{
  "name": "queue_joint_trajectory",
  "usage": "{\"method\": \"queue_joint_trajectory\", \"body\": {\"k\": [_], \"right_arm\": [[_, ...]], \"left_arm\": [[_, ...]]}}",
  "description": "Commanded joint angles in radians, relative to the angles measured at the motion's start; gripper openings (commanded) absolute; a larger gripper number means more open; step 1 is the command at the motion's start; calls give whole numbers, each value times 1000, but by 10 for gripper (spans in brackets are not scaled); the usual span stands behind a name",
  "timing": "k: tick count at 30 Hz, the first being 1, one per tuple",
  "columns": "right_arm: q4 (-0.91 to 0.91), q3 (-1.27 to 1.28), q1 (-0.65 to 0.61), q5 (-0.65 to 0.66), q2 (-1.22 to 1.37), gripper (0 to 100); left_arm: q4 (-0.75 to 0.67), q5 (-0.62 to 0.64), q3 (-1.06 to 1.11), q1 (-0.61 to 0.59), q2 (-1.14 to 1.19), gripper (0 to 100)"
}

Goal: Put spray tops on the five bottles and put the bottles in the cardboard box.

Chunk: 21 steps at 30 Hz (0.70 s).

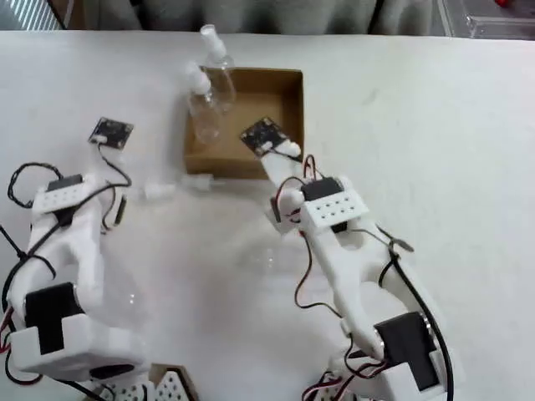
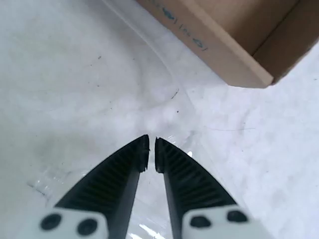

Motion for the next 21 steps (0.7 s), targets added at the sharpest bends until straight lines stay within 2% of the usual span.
{"method": "queue_joint_trajectory", "body": {"k": [1,6,12,16,21], "right_arm": [[-18,-8,8,12,-41,17],[-18,-8,7,12,-41,17],[-12,-8,-1,9,-41,17],[15,6,-53,5,-51,17],[18,54,-173,5,-76,17]], "left_arm": [[20,-3,-63,-13,-16,24],[41,8,-63,-12,-117,24],[130,123,-66,-21,-326,26],[167,144,-72,-81,-415,27],[166,146,-103,-188,-421,27]]}}
